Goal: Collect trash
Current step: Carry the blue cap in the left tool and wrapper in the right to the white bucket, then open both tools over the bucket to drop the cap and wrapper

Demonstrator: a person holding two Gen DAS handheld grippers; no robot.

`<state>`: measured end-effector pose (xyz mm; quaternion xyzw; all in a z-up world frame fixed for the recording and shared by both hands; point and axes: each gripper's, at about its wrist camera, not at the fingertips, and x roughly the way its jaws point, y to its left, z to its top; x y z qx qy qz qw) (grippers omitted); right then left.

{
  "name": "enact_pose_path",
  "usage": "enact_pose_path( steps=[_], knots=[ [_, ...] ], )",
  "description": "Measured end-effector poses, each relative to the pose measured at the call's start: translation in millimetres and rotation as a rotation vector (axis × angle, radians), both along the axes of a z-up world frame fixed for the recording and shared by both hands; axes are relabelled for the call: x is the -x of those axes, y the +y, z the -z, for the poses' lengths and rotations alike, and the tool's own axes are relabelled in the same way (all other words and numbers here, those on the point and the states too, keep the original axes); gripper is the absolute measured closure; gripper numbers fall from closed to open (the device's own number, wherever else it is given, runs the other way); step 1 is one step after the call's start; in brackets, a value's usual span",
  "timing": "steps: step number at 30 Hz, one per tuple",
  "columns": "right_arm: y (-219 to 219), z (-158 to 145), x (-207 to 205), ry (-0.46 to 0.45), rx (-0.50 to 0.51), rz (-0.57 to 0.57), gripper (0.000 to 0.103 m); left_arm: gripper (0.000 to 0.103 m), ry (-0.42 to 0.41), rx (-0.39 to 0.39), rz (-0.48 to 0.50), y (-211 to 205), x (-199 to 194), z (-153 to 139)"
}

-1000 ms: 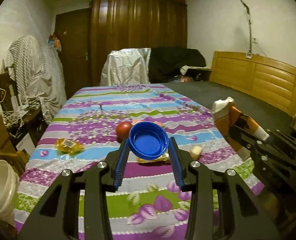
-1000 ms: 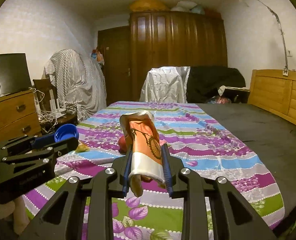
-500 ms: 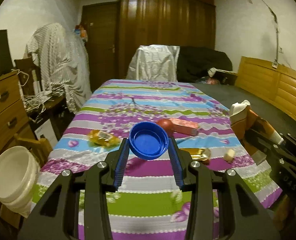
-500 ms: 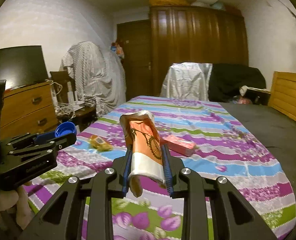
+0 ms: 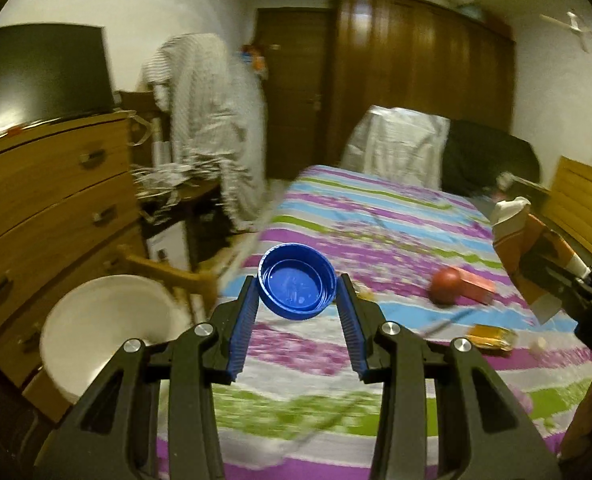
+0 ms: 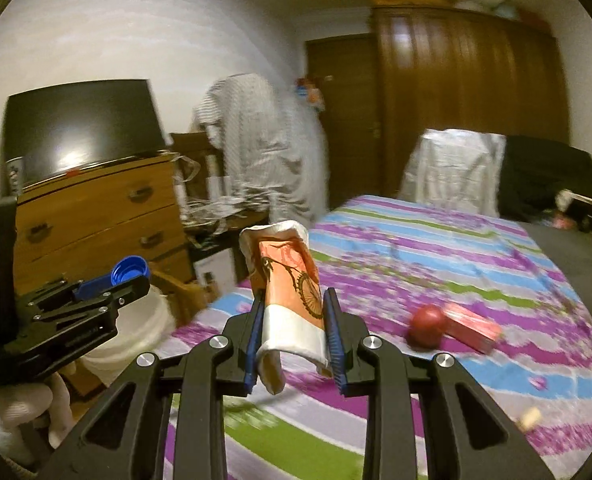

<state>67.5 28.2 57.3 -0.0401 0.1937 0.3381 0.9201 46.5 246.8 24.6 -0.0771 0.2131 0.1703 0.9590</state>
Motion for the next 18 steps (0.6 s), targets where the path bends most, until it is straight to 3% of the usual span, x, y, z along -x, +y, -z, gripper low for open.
enact_pose_path(
  steps=[11, 18],
  knots=[
    [184, -19, -7, 0.089, 0.066, -0.266, 0.074, 0.064, 0.029, 0.01, -0.238, 132, 41, -8],
    [305, 6, -20, 0.232, 0.169, -0.41, 0.074, 0.064, 0.111, 0.051, -0.307, 198, 51, 11]
  ],
)
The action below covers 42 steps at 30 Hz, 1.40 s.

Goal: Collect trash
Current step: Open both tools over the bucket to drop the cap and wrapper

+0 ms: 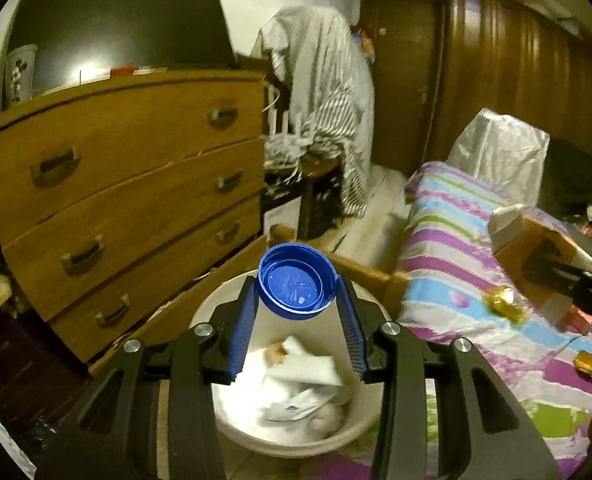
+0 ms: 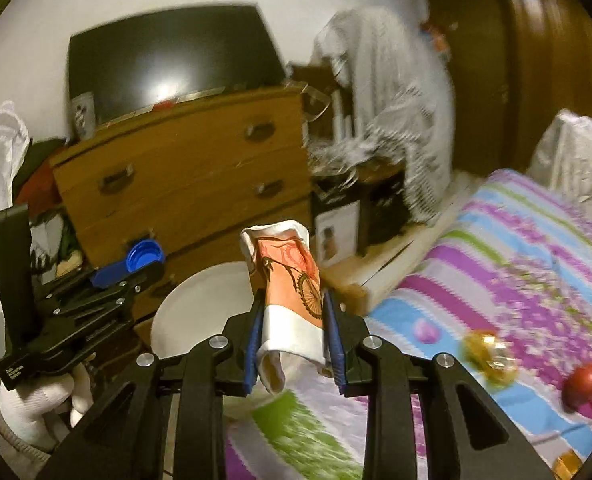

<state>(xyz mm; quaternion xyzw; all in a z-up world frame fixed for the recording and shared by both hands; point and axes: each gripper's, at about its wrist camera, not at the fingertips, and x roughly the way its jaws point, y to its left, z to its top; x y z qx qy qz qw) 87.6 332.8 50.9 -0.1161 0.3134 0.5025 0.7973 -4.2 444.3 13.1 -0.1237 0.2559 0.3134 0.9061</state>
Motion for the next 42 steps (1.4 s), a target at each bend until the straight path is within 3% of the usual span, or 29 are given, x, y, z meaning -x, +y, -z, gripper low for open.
enact_pose_path(
  steps=[5, 10, 17, 29, 31, 32, 33, 42],
  knots=[
    [64, 29, -13, 0.061, 0.1, -0.054, 0.074, 0.064, 0.052, 0.054, 0.006, 38, -8, 20],
    [100, 55, -25, 0.099, 0.164, -0.08, 0.074, 0.064, 0.093, 0.087, 0.015, 57, -15, 40],
    [112, 73, -30, 0.103, 0.185, -0.098, 0.072, 0.064, 0.115, 0.118, 0.017, 75, -20, 59],
    [115, 81, -34, 0.111, 0.191, -0.103, 0.069, 0.064, 0.111, 0.131, 0.013, 82, -18, 63],
    [115, 81, -35, 0.109, 0.186, -0.106, 0.057, 0.056, 0.11, 0.129, -0.001, 83, -18, 63],
    [114, 80, -36, 0.109, 0.175, -0.101, 0.055, 0.042, 0.107, 0.13, -0.011, 85, -16, 63],
    [113, 80, -38, 0.116, 0.166, -0.097, 0.053, 0.034, 0.103, 0.13, -0.022, 87, -14, 64],
    [92, 78, -46, 0.138, 0.13, -0.08, 0.053, 0.033, 0.111, 0.135, -0.033, 85, -9, 66]
  ],
)
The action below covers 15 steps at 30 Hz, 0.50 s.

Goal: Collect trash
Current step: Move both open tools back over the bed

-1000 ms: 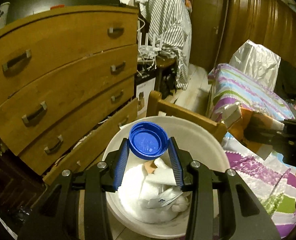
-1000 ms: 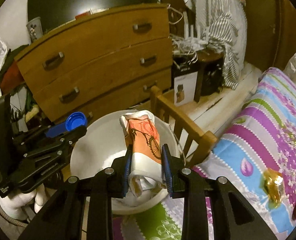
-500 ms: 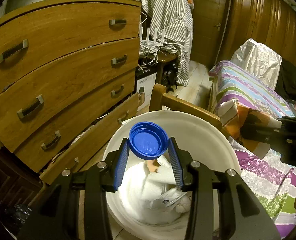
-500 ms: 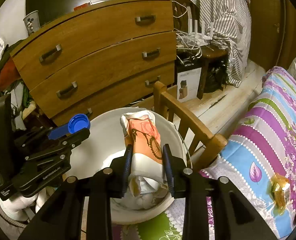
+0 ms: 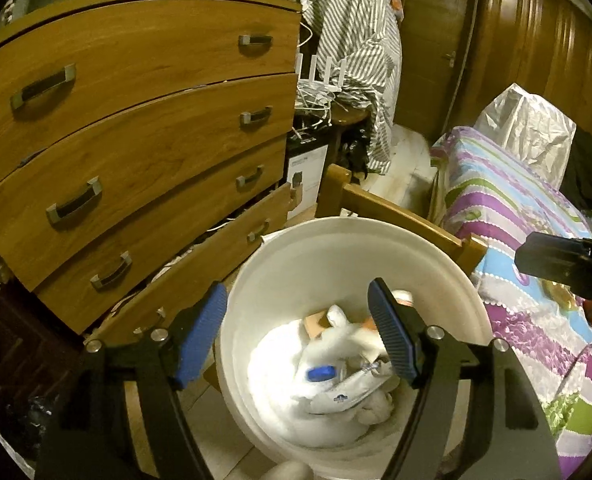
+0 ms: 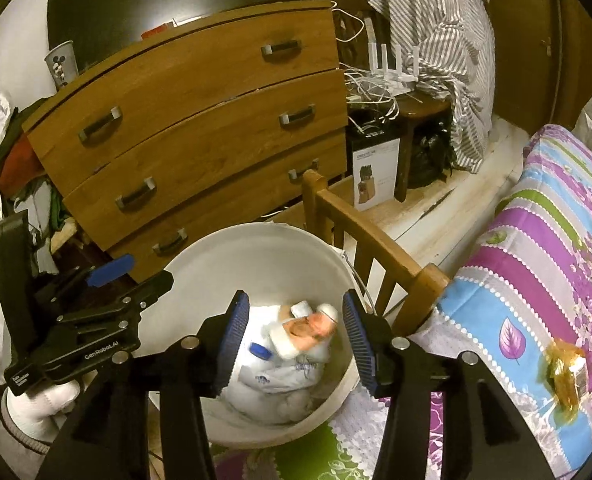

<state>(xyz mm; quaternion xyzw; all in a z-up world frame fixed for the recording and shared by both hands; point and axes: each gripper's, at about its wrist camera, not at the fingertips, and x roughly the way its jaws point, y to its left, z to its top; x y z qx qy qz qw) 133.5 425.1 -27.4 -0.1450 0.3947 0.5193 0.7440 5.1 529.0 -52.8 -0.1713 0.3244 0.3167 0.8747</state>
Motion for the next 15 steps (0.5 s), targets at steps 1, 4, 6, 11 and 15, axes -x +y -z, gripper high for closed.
enact_pose_path(
  steps=[1, 4, 6, 11, 15],
  knots=[
    [-5, -1, 0, 0.0, -0.003, 0.003, 0.053, 0.033, -0.001, 0.0, 0.002, -2, 0, -1],
    [-16, -4, 2, 0.003, -0.017, 0.011, 0.053, 0.033, -0.005, -0.003, 0.008, -7, 0, -4],
    [-28, -9, 4, 0.001, -0.035, 0.02, 0.053, 0.033, -0.01, -0.005, 0.015, -14, 1, -8],
    [-76, -20, 15, -0.031, -0.087, 0.048, 0.052, 0.033, -0.032, -0.027, 0.06, -43, 3, -19],
    [-136, -30, 29, -0.088, -0.136, 0.089, 0.045, 0.033, -0.057, -0.024, 0.133, -79, -6, -24]
  ],
)
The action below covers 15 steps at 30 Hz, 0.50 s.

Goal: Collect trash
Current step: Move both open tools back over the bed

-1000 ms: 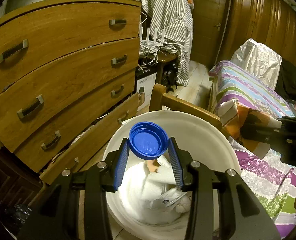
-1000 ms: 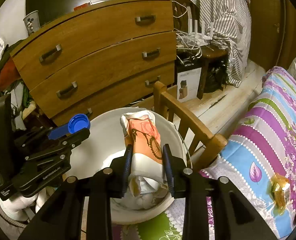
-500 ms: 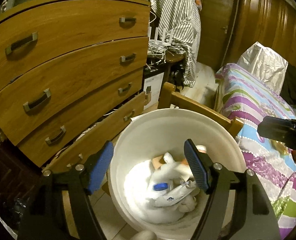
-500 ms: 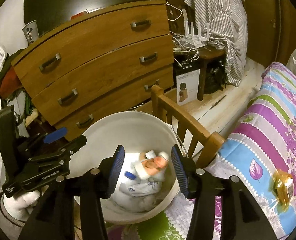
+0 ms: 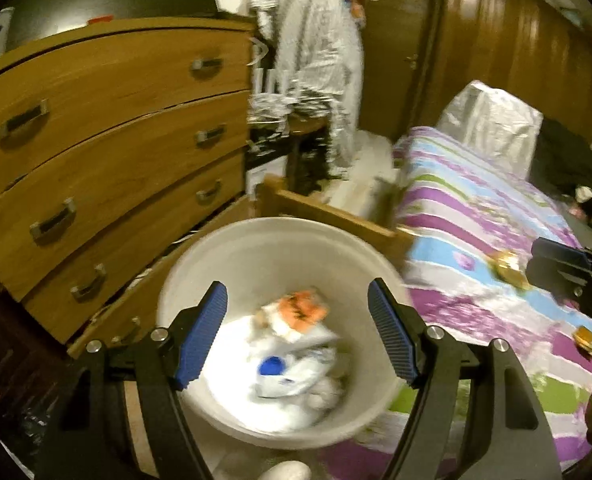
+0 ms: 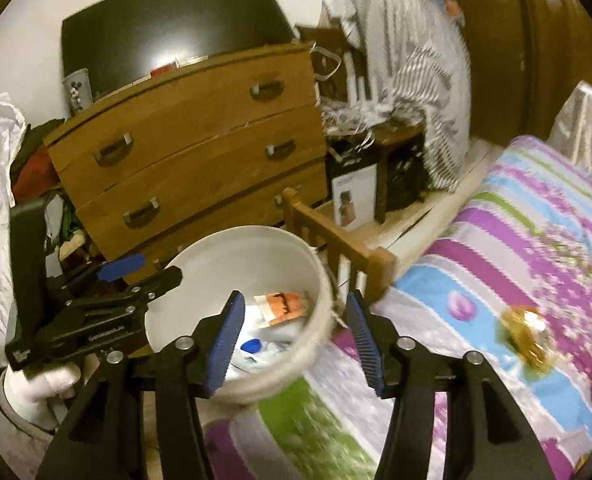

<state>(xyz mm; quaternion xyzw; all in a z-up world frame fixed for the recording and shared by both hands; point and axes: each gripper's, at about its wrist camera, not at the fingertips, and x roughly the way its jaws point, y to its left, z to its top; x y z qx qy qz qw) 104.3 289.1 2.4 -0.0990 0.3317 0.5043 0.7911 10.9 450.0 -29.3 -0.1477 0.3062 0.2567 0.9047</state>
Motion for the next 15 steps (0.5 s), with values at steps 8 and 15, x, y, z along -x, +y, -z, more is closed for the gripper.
enact_pose_path(
  steps=[8, 15],
  knots=[
    [-129, -5, 15, -0.067, -0.047, 0.121, 0.026, 0.033, 0.012, 0.006, 0.228, -92, -46, 8],
    [-269, 25, 6, -0.037, -0.031, 0.292, 0.02, 0.033, 0.067, 0.028, 0.473, -187, -88, 28]
  ],
)
